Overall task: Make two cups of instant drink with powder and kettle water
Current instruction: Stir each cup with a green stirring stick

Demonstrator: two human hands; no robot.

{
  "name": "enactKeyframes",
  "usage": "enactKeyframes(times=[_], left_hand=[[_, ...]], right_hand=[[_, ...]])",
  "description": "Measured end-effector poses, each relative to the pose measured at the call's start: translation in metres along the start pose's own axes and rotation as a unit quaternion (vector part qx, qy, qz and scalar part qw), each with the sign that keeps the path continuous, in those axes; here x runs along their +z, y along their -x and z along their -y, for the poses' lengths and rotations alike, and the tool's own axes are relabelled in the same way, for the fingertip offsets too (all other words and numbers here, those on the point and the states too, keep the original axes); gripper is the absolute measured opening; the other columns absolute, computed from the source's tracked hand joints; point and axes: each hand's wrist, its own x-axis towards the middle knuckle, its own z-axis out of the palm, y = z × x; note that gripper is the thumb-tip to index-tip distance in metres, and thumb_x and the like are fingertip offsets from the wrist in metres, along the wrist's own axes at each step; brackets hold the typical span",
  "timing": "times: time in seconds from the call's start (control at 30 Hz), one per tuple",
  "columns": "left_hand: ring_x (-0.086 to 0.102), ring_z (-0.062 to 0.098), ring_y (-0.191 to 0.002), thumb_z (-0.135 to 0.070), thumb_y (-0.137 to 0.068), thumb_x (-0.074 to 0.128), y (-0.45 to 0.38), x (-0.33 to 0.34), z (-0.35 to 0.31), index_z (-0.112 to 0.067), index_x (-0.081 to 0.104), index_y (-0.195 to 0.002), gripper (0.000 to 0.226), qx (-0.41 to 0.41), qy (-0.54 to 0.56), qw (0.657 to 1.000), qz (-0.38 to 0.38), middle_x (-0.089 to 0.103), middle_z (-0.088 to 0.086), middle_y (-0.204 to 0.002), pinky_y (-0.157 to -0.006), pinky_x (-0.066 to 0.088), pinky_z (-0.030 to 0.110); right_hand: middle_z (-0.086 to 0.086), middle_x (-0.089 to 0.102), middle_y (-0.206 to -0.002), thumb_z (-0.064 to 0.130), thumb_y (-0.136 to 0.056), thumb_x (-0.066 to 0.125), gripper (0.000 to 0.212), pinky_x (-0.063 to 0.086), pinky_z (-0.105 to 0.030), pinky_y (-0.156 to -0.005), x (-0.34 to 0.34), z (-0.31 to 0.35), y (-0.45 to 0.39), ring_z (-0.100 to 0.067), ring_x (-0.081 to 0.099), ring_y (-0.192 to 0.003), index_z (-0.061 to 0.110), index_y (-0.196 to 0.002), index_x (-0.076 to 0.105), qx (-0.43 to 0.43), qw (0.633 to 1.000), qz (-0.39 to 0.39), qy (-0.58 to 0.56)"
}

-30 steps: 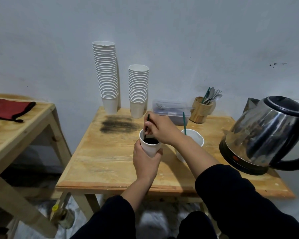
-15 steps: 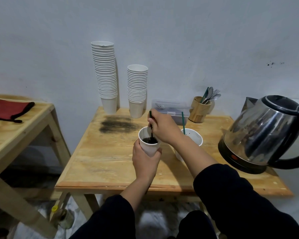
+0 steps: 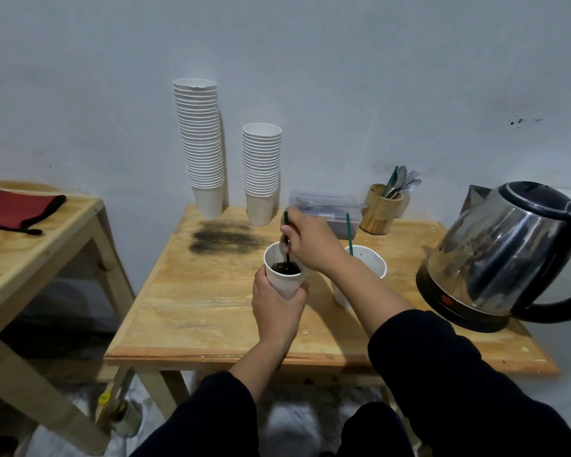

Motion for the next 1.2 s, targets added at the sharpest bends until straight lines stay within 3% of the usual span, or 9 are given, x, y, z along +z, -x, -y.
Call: enactKeyframes(times=[0.13,0.33,0.53,0.7,0.83,0.93,1.03,1.13,1.2], left_hand=[[0.055,0.017,-0.107,-0.035,-0.066,0.081,0.0,-0.001,0.0,-0.022,0.042,-0.129,0.075,0.005,0.001,1.0,0.0,0.056,-0.003,-0.119,-0.09,0.052,0.04],[0.053,0.018,-0.107,-0.036,-0.067,0.08,-0.001,0.001,0.0,-0.021,0.042,-0.13,0.076,0.002,-0.001,1.0,-0.002,0.055,-0.001,-0.12,-0.09,0.052,0.041],[0.054,0.017,-0.108,-0.036,-0.066,0.08,0.0,0.0,0.001,-0.022,0.042,-0.13,0.076,0.004,0.003,1.0,0.002,0.055,-0.003,-0.121,-0.091,0.051,0.041],[0.053,0.017,-0.108,-0.037,-0.066,0.08,-0.001,0.0,0.001,-0.022,0.042,-0.131,0.077,0.0,0.0,1.0,-0.003,0.055,-0.003,-0.121,-0.091,0.051,0.041],[0.054,0.017,-0.109,-0.039,-0.065,0.079,0.0,0.0,0.001,-0.025,0.041,-0.131,0.078,-0.001,0.003,1.0,0.002,0.055,-0.004,-0.121,-0.091,0.052,0.042],[0.054,0.017,-0.108,-0.039,-0.065,0.079,-0.001,0.0,0.001,-0.024,0.042,-0.13,0.076,0.003,0.002,1.0,0.002,0.056,-0.004,-0.121,-0.091,0.051,0.043],[0.055,0.017,-0.106,-0.038,-0.065,0.079,-0.001,0.0,0.001,-0.023,0.043,-0.128,0.075,0.002,0.001,1.0,-0.002,0.056,-0.004,-0.119,-0.09,0.051,0.043],[0.054,0.016,-0.106,-0.039,-0.065,0.08,0.0,0.001,0.001,-0.023,0.042,-0.129,0.076,0.0,-0.002,1.0,-0.006,0.056,-0.004,-0.119,-0.089,0.052,0.042],[0.053,0.016,-0.107,-0.038,-0.065,0.08,0.0,0.001,0.0,-0.024,0.041,-0.13,0.077,-0.001,-0.001,1.0,-0.002,0.055,-0.004,-0.12,-0.09,0.052,0.041]], right_hand=[[-0.009,0.068,-0.079,0.009,-0.097,0.042,0.01,0.059,-0.031,-0.067,-0.001,0.007,0.002,-0.025,0.069,-0.066,0.008,-0.09,0.049,0.035,0.984,0.042,-0.168],[-0.007,0.063,-0.089,0.014,-0.095,0.043,0.007,0.053,-0.041,-0.075,-0.006,-0.001,-0.002,-0.027,0.06,-0.082,0.01,-0.097,0.049,0.024,0.998,0.014,0.054],[-0.011,0.069,-0.081,0.01,-0.097,0.041,0.013,0.059,-0.032,-0.065,0.0,0.007,0.001,-0.027,0.07,-0.067,0.011,-0.085,0.047,0.058,0.984,0.046,-0.165],[-0.015,0.067,-0.09,0.015,-0.095,0.043,0.01,0.054,-0.046,-0.075,-0.004,-0.003,-0.004,-0.031,0.063,-0.08,0.008,-0.097,0.049,0.03,0.999,0.012,0.035],[-0.012,0.069,-0.088,0.012,-0.094,0.045,0.006,0.056,-0.046,-0.078,0.001,0.004,-0.003,-0.031,0.068,-0.08,0.015,-0.09,0.047,0.023,0.997,0.009,-0.07],[-0.007,0.068,-0.074,0.009,-0.096,0.042,0.009,0.059,-0.032,-0.065,0.0,0.007,0.002,-0.028,0.07,-0.067,0.005,-0.09,0.048,0.043,0.985,0.052,-0.158],[-0.01,0.068,-0.076,0.011,-0.096,0.042,0.012,0.058,-0.037,-0.064,-0.004,0.003,0.0,-0.026,0.067,-0.064,0.0,-0.094,0.048,0.045,0.993,0.068,-0.086],[-0.015,0.067,-0.092,0.014,-0.095,0.042,0.005,0.054,-0.042,-0.073,-0.004,-0.002,-0.002,-0.031,0.063,-0.081,0.012,-0.091,0.044,0.036,0.999,0.022,0.029],[-0.015,0.067,-0.092,0.015,-0.096,0.042,0.004,0.053,-0.041,-0.074,0.0,0.0,-0.001,-0.031,0.063,-0.083,0.016,-0.092,0.043,0.026,0.999,-0.004,0.018]])
